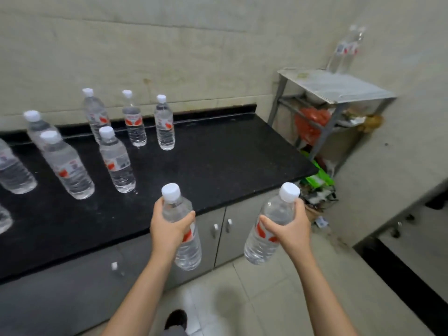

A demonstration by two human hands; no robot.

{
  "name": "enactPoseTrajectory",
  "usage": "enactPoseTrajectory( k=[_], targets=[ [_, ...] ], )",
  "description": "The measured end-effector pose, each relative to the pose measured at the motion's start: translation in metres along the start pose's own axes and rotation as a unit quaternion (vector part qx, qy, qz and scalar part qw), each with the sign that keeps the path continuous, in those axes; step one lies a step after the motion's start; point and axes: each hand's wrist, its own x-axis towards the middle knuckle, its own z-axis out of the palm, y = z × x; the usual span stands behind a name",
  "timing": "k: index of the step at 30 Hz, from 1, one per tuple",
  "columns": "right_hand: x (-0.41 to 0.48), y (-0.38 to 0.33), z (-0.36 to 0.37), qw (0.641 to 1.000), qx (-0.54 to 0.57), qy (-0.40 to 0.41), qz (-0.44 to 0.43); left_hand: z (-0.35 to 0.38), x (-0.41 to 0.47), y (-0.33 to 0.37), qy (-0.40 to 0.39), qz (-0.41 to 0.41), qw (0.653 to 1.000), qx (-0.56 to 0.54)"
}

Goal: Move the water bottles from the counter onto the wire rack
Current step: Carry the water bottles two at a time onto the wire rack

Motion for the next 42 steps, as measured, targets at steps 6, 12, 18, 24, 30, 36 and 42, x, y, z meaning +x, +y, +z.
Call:
enactPoseTrajectory(
  k=[6, 12, 18, 24, 30, 36, 42],
  targets=[
    [0.028, 0.032, -0.04, 0.996, -0.002, 0.084, 0.042, 0.079, 0.021, 0.02, -0.076, 0.02, 0.997, 0.005],
    [0.07, 0.044, -0.074, 0.99, -0.022, 0.12, 0.068, 0.154, 0.052, 0.039, -0.123, 0.018, 0.992, -0.011],
    [0.109, 0.065, -0.092, 0.976, -0.035, 0.188, 0.102, 0.219, 0.074, 0.032, -0.182, 0.009, 0.983, -0.021],
    [0.123, 0.105, -0.119, 0.962, -0.037, 0.222, 0.157, 0.285, 0.072, 0.026, -0.229, -0.043, 0.972, -0.017],
    [0.165, 0.144, -0.176, 0.96, -0.06, 0.218, 0.166, 0.373, 0.058, 0.038, -0.235, -0.02, 0.972, 0.001],
    [0.236, 0.167, -0.259, 0.976, -0.097, 0.172, 0.09, 0.475, 0.034, 0.066, -0.208, 0.021, 0.978, -0.021],
    [0.316, 0.164, -0.333, 0.991, -0.061, 0.107, 0.046, 0.548, 0.017, 0.1, -0.198, 0.064, 0.977, -0.049]
  ],
)
